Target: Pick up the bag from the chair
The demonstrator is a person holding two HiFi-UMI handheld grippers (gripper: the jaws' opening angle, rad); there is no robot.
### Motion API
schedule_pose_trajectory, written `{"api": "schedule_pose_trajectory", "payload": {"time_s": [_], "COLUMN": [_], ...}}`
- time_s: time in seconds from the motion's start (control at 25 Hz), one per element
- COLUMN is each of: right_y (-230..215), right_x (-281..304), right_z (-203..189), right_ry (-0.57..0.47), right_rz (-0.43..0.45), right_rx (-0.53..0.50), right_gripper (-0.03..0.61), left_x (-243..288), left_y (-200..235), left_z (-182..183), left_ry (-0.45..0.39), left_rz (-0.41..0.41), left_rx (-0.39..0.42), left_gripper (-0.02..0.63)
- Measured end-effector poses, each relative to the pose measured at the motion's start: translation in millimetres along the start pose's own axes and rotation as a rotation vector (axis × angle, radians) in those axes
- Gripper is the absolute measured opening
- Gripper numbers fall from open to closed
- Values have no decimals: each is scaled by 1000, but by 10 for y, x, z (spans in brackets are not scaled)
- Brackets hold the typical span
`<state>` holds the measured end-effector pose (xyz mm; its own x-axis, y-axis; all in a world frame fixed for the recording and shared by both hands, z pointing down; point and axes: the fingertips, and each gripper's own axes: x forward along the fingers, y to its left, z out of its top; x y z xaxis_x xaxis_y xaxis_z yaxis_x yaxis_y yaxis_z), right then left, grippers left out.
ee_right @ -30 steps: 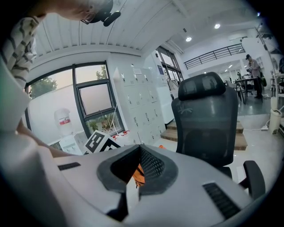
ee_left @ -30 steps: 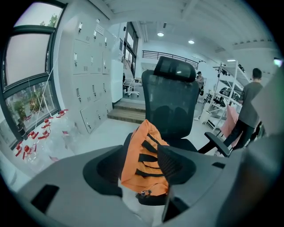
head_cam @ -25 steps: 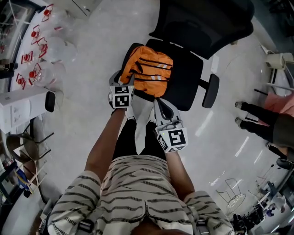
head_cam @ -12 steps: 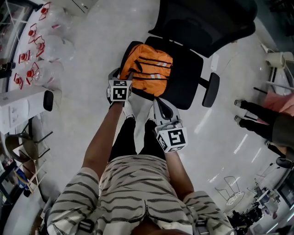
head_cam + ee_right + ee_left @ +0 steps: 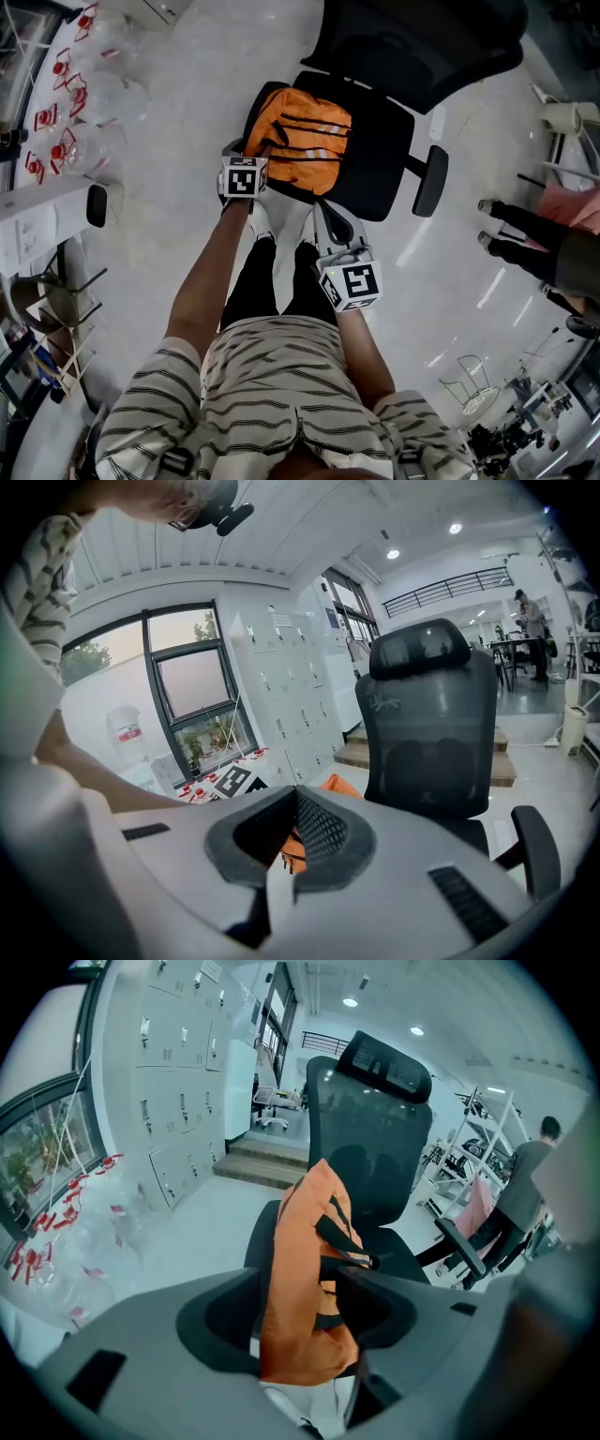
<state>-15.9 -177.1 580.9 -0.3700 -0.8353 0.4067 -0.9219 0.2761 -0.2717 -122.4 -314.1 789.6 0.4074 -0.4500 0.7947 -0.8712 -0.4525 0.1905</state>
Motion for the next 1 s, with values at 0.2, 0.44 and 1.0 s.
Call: {"api": "schedule_pose_trajectory", "payload": {"time_s": [0.2, 0.44, 1.0], "right_y": [-37, -51, -106], "right_x": [19, 18, -29], "right_z": [9, -6, -18], "right_ry": [2, 4, 5], "right_rz": [-4, -7, -19], "right_rx": [1, 6, 11], "right_gripper": [18, 18, 18], "left_x": [64, 104, 79], "left_y": [6, -11, -76], "left_z": [-10, -35, -14], "left_ry": [11, 17, 2], "left_rz": [-3, -3, 18], "left_rx": [-21, -23, 6], "left_gripper": [252, 201, 57]}}
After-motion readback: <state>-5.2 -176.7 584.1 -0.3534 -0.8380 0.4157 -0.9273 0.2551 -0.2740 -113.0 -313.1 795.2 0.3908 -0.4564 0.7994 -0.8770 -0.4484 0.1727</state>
